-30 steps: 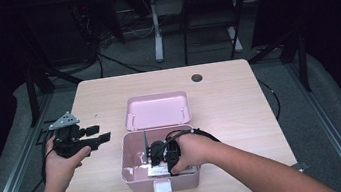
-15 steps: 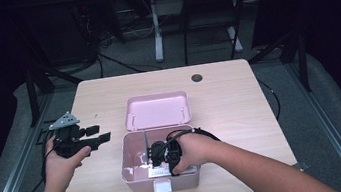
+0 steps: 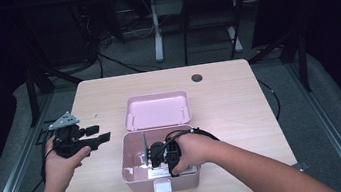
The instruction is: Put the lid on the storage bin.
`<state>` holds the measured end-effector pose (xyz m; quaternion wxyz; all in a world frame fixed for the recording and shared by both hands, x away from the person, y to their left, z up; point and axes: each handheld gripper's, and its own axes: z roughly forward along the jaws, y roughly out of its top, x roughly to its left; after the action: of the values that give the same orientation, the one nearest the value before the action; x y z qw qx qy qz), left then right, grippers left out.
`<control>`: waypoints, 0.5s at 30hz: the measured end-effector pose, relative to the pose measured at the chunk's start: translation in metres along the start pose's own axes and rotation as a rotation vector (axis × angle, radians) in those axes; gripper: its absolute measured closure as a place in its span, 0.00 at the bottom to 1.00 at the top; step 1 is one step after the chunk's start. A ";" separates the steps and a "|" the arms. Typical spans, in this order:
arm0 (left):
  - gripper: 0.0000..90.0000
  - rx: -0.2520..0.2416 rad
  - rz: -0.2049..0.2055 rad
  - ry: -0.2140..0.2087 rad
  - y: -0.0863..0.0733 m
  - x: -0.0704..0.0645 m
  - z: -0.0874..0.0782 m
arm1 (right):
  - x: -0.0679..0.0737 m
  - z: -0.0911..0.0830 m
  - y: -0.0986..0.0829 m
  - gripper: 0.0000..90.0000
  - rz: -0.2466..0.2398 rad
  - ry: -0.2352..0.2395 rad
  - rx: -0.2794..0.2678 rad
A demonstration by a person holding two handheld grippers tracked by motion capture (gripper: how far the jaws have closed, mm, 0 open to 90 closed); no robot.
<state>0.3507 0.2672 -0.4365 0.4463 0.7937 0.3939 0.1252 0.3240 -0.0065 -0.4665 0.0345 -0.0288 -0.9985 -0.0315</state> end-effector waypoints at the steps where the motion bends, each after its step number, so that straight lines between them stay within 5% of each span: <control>1: 0.46 -0.002 -0.001 0.000 0.000 0.000 0.000 | 0.000 0.000 0.000 0.67 0.003 0.000 0.000; 15: 0.46 -0.004 0.000 -0.001 0.000 -0.001 -0.001 | -0.001 -0.004 -0.001 0.69 0.064 0.000 0.001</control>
<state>0.3502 0.2671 -0.4358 0.4480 0.7929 0.3934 0.1256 0.3256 -0.0075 -0.4630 0.0354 -0.0609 -0.9971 -0.0299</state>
